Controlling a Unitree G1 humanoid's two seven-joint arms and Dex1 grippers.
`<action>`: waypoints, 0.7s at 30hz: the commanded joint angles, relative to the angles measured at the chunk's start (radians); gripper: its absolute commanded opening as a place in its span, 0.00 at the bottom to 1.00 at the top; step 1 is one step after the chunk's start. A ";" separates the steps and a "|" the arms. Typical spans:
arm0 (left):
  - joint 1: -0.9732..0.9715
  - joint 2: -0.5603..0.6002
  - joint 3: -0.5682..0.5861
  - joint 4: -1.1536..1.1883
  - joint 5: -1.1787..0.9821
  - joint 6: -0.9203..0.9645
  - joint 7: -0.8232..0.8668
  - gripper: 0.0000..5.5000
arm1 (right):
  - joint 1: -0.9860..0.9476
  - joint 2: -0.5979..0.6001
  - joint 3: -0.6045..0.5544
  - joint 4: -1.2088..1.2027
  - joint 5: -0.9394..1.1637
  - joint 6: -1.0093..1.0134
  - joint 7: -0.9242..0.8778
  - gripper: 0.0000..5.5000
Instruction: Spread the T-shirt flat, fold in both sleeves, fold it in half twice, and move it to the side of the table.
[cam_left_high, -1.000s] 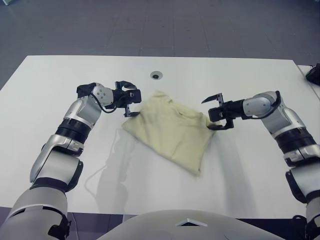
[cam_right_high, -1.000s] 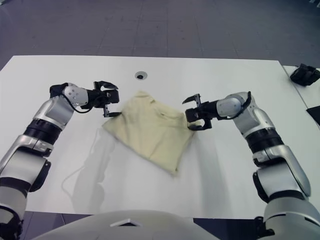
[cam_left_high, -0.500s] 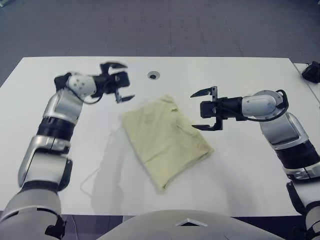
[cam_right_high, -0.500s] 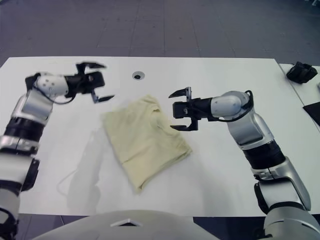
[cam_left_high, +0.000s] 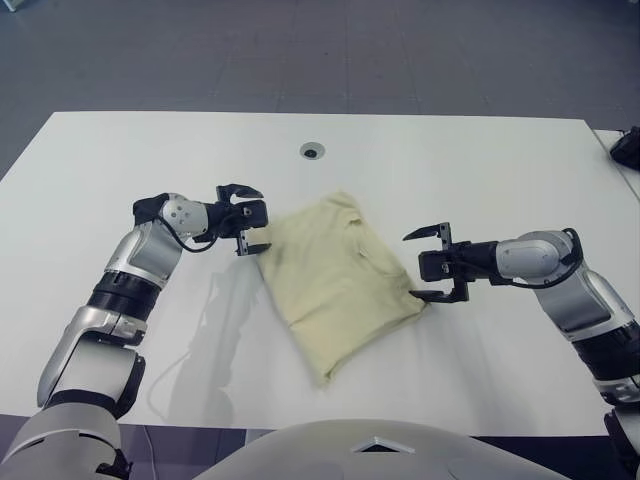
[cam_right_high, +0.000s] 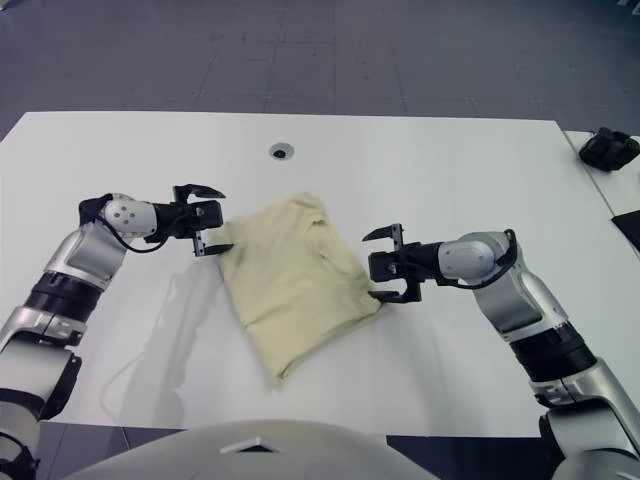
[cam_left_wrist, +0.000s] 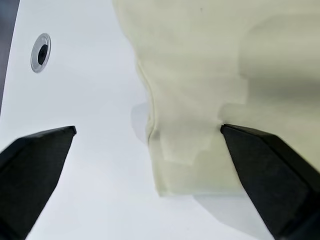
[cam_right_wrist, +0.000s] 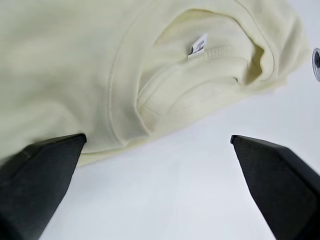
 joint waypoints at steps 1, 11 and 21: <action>-0.107 -0.096 -0.070 0.218 0.079 -0.071 0.063 0.98 | 0.042 -0.013 0.013 -0.109 0.022 0.038 0.036 0.98; -0.313 -0.186 -0.049 0.478 0.078 -0.244 0.157 0.98 | -0.010 0.056 -0.020 -0.179 0.041 0.129 -0.031 0.98; 0.624 0.353 0.413 -0.823 -0.330 0.192 -0.290 0.98 | 0.508 -0.036 -0.438 -0.588 0.109 0.260 -0.036 0.98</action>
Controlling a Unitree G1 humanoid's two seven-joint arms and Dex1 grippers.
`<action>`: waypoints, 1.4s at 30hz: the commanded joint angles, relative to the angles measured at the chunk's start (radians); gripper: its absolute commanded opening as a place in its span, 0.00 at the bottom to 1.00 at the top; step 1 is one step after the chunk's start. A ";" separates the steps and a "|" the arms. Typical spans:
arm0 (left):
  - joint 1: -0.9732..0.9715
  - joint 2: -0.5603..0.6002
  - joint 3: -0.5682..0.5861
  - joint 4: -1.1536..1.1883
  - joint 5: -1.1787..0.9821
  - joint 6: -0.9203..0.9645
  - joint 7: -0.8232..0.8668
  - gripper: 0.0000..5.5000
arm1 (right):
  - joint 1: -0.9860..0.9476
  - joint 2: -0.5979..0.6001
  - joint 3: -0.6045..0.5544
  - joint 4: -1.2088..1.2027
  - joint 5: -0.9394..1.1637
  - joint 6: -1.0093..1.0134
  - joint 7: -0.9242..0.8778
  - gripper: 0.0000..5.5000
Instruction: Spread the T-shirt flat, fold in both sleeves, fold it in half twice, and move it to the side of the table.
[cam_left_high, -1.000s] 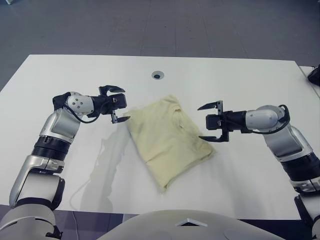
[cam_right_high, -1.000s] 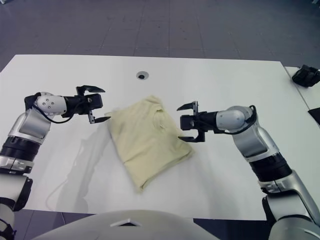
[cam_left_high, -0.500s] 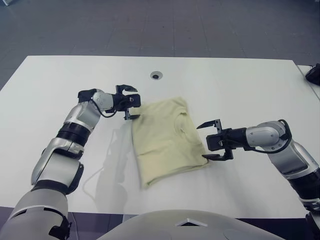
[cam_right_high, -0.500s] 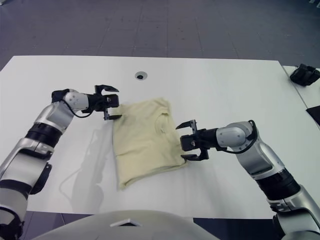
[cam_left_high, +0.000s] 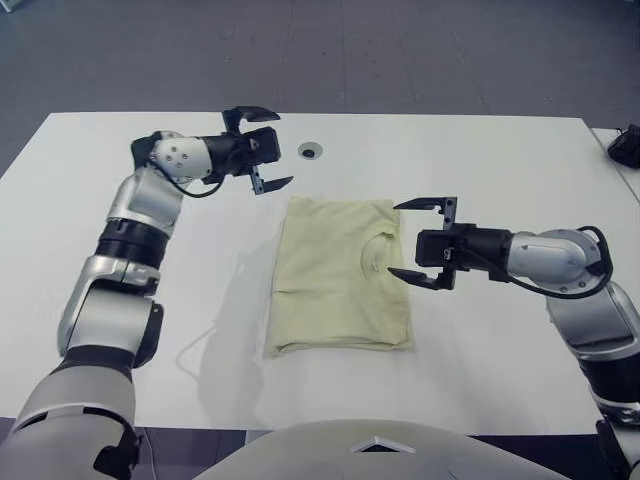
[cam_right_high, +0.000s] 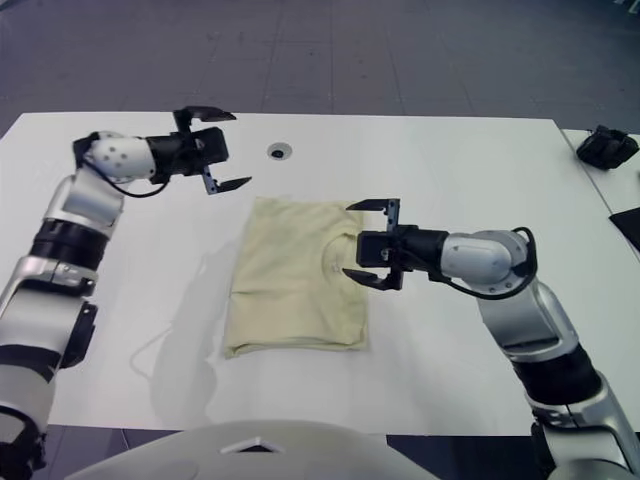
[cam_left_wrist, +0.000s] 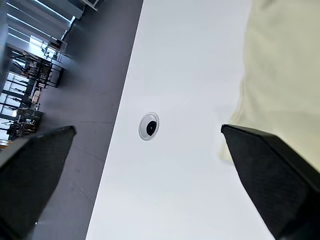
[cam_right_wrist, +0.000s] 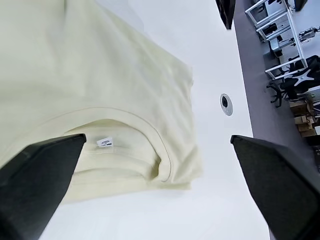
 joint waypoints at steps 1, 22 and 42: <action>0.823 0.359 0.310 -0.836 -0.179 0.327 -0.355 0.98 | 0.440 -0.097 -0.276 -0.327 0.049 0.123 0.107 0.98; 1.150 0.246 0.177 -1.118 0.112 0.338 -0.135 0.98 | 0.687 -0.126 -0.097 -0.308 -0.226 -0.091 0.011 0.98; 0.980 0.229 -0.063 -0.974 0.268 0.276 -0.017 0.55 | 0.503 -0.059 0.129 -0.083 -0.355 -0.170 -0.133 0.57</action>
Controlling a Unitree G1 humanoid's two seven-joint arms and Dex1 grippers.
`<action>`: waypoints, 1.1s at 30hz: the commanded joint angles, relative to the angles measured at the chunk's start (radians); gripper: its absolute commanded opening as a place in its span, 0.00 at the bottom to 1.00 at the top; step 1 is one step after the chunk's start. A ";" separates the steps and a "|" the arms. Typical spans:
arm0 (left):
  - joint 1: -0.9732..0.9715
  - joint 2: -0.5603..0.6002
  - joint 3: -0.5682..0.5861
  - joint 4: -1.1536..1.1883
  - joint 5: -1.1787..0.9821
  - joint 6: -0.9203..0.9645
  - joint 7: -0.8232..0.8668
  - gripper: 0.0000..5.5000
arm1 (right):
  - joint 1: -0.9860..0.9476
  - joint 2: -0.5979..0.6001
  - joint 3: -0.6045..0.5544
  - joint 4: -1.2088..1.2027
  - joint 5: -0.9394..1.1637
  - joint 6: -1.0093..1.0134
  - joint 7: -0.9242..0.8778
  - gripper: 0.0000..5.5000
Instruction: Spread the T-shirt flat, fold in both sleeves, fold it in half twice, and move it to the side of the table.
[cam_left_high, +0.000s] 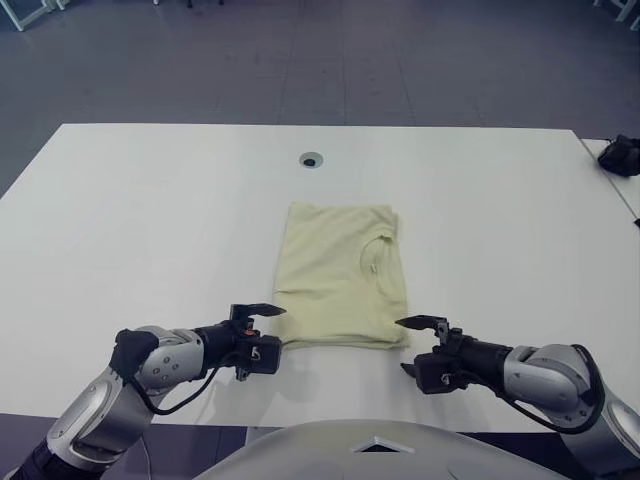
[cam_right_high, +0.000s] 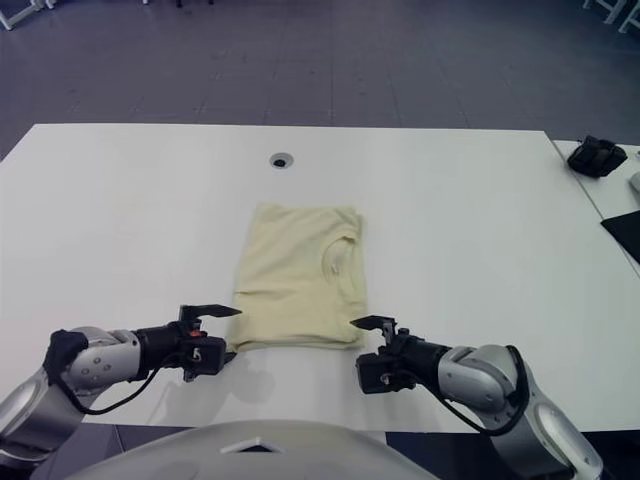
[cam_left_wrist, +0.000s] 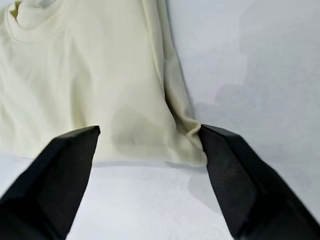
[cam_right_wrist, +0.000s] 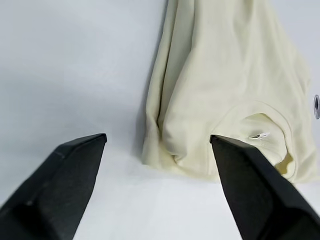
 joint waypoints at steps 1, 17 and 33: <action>0.000 0.020 -0.018 0.042 0.034 0.012 -0.009 0.51 | -0.023 0.004 0.044 0.097 -0.051 0.000 -0.007 0.53; -0.062 0.007 -0.075 0.064 0.013 0.003 -0.027 0.04 | -0.071 -0.009 0.071 0.106 -0.038 -0.017 -0.003 0.04; -0.055 0.099 0.047 -0.139 -0.494 0.365 -0.291 0.03 | -0.022 -0.166 -0.059 -0.100 0.458 0.352 0.331 0.00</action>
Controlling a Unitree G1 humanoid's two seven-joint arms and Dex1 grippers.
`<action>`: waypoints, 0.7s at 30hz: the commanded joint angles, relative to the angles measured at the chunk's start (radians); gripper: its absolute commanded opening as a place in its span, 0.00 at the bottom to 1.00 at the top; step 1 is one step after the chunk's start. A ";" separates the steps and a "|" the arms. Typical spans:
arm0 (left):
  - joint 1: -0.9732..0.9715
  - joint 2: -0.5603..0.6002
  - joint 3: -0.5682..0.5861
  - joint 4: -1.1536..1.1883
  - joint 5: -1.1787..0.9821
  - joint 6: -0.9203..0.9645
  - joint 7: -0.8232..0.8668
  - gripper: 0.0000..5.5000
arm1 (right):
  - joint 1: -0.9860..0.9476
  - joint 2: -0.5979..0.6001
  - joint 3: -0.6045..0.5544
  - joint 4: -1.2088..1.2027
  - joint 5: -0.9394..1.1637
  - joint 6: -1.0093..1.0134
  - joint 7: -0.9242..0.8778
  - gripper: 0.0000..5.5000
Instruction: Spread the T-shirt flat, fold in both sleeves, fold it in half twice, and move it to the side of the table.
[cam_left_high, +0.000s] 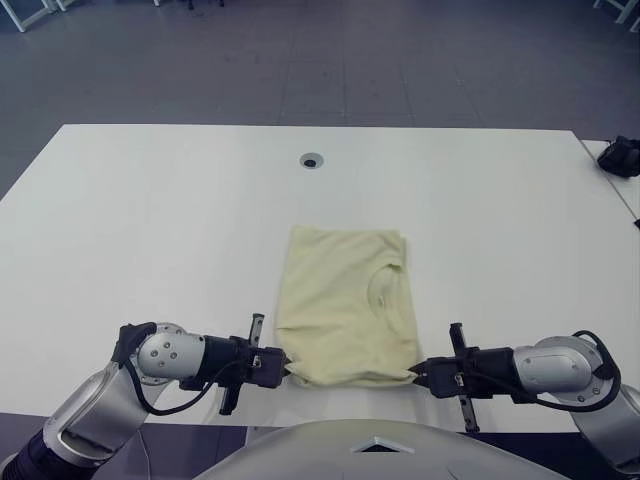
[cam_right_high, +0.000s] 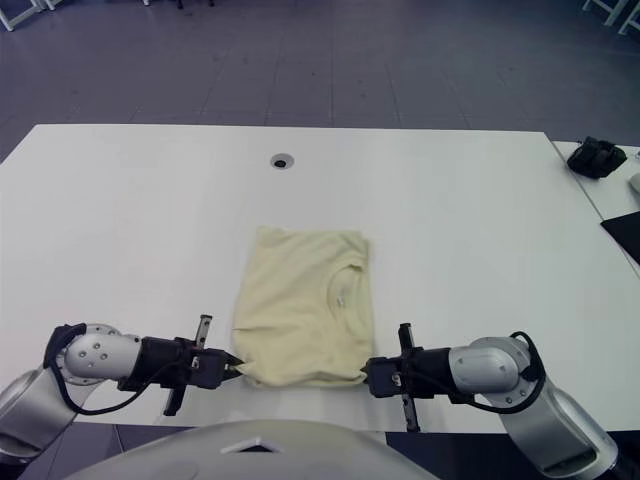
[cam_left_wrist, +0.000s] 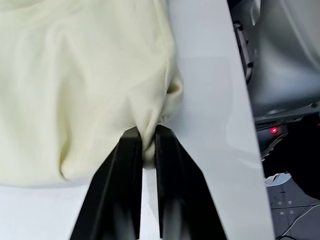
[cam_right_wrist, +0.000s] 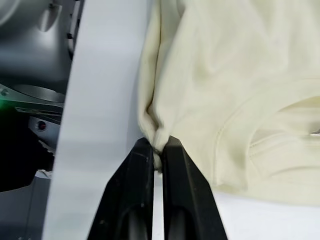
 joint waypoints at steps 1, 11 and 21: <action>0.006 0.058 0.060 -0.036 -0.134 0.066 -0.057 0.03 | 0.018 -0.041 -0.020 -0.034 0.050 0.047 0.015 0.00; -0.137 0.045 0.147 0.029 -0.403 0.221 -0.056 0.03 | -0.125 -0.003 -0.112 0.089 0.266 0.107 0.023 0.00; -0.479 0.006 0.066 0.341 -0.382 0.176 -0.099 0.03 | -0.467 0.021 -0.037 0.355 0.332 0.158 0.083 0.00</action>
